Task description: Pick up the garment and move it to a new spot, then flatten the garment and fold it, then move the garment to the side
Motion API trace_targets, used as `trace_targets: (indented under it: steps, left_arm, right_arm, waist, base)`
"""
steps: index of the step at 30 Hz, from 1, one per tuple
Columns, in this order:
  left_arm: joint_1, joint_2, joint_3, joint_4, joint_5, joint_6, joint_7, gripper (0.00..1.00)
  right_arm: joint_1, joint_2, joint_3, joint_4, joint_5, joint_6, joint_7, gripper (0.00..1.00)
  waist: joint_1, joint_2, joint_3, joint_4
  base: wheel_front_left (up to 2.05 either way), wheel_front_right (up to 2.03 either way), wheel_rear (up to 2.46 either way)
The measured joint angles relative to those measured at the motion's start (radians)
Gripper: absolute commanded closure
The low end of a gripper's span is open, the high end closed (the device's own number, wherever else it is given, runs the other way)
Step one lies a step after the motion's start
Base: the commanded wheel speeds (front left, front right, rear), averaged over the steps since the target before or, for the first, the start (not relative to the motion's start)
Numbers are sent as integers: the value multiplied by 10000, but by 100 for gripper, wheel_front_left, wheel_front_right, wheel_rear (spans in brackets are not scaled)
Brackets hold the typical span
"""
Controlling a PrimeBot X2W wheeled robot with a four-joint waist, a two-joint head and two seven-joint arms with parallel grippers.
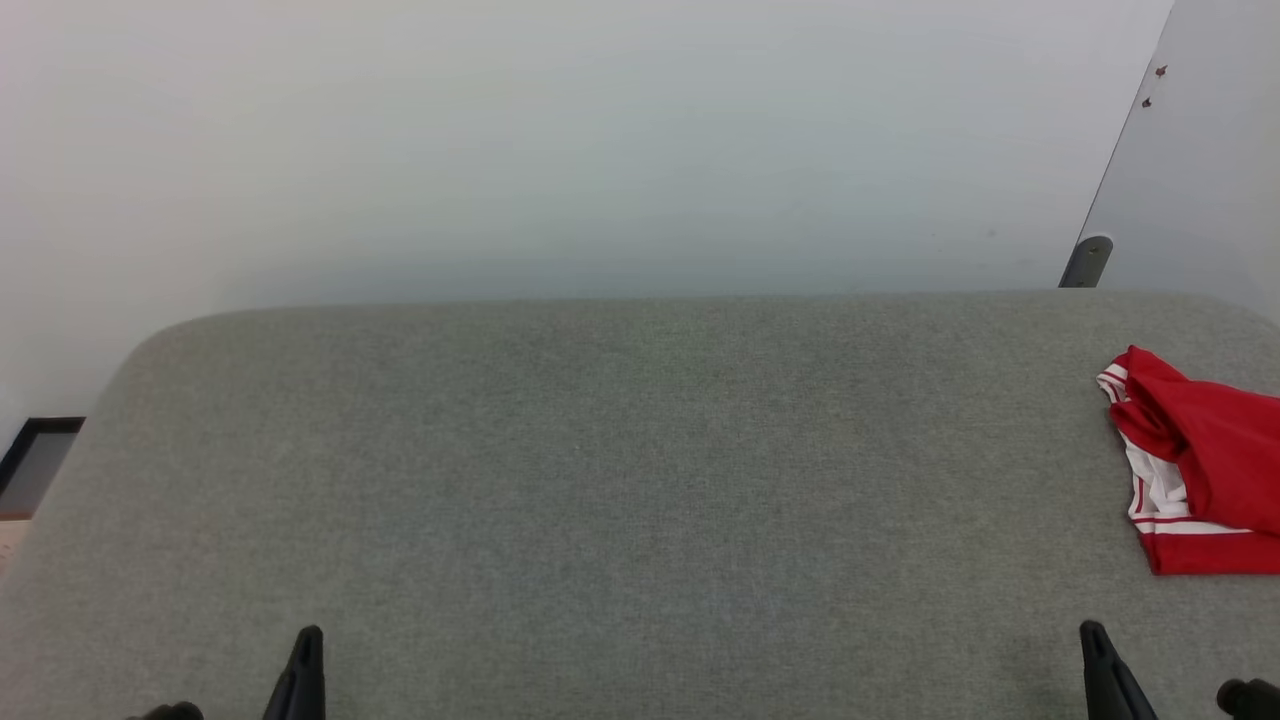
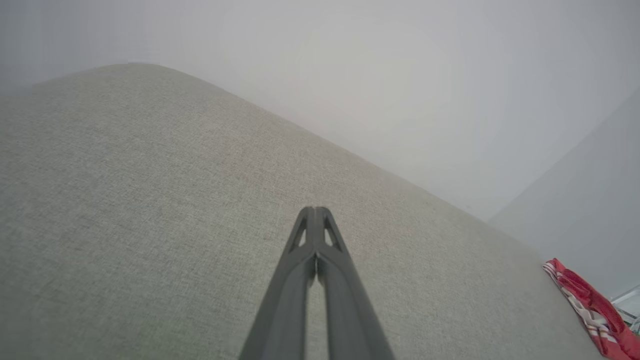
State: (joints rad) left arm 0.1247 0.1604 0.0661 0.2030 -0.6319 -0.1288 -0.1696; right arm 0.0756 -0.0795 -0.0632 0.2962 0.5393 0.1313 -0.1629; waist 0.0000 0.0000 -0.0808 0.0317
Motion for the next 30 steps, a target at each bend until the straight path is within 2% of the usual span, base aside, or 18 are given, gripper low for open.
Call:
trace_targets:
  steps: [30]
  left_arm:
    - [-866,-412,176,150,-3766,0,1091,100]
  right_arm:
    - [-664,107,-213,-198,4080,-2,1074,100]
  waist:
    - [1,0,236,-89]
  base:
    - [0,0,0]
